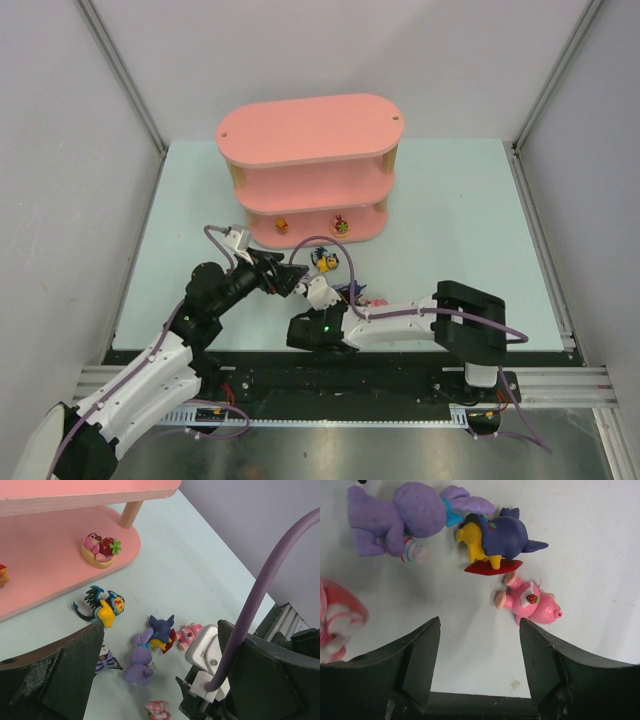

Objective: Place and organize the plastic toys onto the shelf

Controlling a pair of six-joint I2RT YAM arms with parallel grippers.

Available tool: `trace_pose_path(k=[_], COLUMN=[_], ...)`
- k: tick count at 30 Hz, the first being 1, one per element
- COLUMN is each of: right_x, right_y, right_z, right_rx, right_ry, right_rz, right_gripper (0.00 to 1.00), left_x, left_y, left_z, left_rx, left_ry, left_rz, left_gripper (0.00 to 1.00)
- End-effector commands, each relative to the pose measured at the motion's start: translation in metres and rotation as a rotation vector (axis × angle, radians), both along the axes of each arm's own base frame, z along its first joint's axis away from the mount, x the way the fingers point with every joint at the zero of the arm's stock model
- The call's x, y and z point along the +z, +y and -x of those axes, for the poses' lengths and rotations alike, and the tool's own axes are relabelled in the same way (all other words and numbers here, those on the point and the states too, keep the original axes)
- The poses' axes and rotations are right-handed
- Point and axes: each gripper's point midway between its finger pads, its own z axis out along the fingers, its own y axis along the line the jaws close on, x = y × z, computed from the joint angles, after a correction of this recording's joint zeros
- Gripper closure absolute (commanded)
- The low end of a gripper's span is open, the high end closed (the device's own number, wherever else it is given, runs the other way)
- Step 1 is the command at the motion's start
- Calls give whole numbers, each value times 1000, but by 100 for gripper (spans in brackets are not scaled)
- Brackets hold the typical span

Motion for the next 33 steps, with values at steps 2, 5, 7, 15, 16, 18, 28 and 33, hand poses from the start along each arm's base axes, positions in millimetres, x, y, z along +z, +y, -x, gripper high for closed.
trace_pose_path(k=[2, 5, 7, 15, 16, 18, 28, 33], right_x=[29, 45, 55, 88, 88, 85, 53, 51], right_y=[7, 1, -3, -36, -36, -44, -63, -73], right_z=[-7, -11, -16, -36, -35, -42, -71, -95], right_rx=[0, 8, 18, 160, 185, 200, -41, -192], right_ry=[8, 33, 96, 235, 262, 270, 322, 237], right_rz=[-172, -241, -326, -500, -512, -486, -516, -565], right_gripper=[31, 31, 31, 36, 37, 37, 51, 72], left_x=[12, 9, 7, 2, 1, -1, 3, 2], left_y=[2, 2, 2, 3, 2, 2, 0, -2], left_z=[-3, -3, -3, -4, -5, -5, -6, -7], left_rx=[17, 20, 21, 24, 24, 21, 14, 8], left_ry=[-23, -16, -13, -8, -10, -4, -9, -4], left_rz=[7, 5, 2, -11, -8, -8, -11, -12], left_gripper=[0, 0, 0, 0, 0, 0, 0, 0])
